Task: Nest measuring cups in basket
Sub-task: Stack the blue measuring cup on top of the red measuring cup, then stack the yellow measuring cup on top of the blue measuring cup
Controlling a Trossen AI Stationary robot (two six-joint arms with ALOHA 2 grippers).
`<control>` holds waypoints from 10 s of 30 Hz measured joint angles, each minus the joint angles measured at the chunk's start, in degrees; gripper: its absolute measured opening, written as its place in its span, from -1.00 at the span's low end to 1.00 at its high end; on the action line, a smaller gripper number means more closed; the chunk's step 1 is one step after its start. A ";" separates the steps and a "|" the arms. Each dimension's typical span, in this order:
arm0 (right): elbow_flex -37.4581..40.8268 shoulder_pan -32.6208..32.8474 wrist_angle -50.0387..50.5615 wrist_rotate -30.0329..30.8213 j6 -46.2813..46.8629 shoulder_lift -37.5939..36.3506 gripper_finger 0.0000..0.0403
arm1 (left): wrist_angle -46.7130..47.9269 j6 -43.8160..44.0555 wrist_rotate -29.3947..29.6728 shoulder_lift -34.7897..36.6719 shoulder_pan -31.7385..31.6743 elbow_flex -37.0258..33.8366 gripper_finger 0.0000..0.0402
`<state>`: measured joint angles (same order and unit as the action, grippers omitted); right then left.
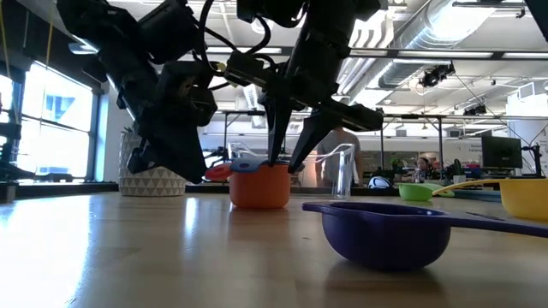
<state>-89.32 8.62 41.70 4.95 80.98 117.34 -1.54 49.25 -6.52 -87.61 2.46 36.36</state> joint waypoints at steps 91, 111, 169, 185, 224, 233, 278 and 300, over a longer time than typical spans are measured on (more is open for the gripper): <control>0.26 -1.88 -6.46 -3.19 -2.07 0.74 -0.51 | -3.85 -16.46 -7.17 -1.91 -2.86 0.04 -0.70; -15.66 -1.28 19.06 0.96 -10.00 -0.87 -0.51 | 6.03 -14.97 -8.22 15.91 -3.19 0.00 -0.70; 25.87 26.25 32.49 2.08 46.30 -27.55 -0.51 | 19.71 -10.07 5.99 45.20 -3.19 0.04 -0.70; 35.65 25.47 20.45 -0.76 16.02 -30.56 -0.51 | 19.76 -7.32 10.69 45.20 -3.21 0.04 -0.70; 35.87 16.72 15.82 -4.79 -13.11 -24.89 -0.57 | 19.74 -4.84 15.06 45.19 -3.21 0.04 -0.70; 35.87 15.73 15.82 -5.70 -13.17 -24.24 -0.97 | 19.74 -4.87 15.06 45.19 -3.20 0.04 -0.70; 7.61 -6.53 -4.77 4.01 -78.04 -24.33 -1.00 | 21.28 13.31 11.53 45.20 -3.21 0.04 -0.70; 7.58 -5.84 -9.80 -7.02 -113.60 -15.38 -1.00 | 17.59 18.18 14.73 45.62 -3.26 0.02 -0.70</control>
<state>-81.73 2.78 31.90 -2.07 -32.61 101.96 16.05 67.43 8.21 -42.00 -0.80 36.38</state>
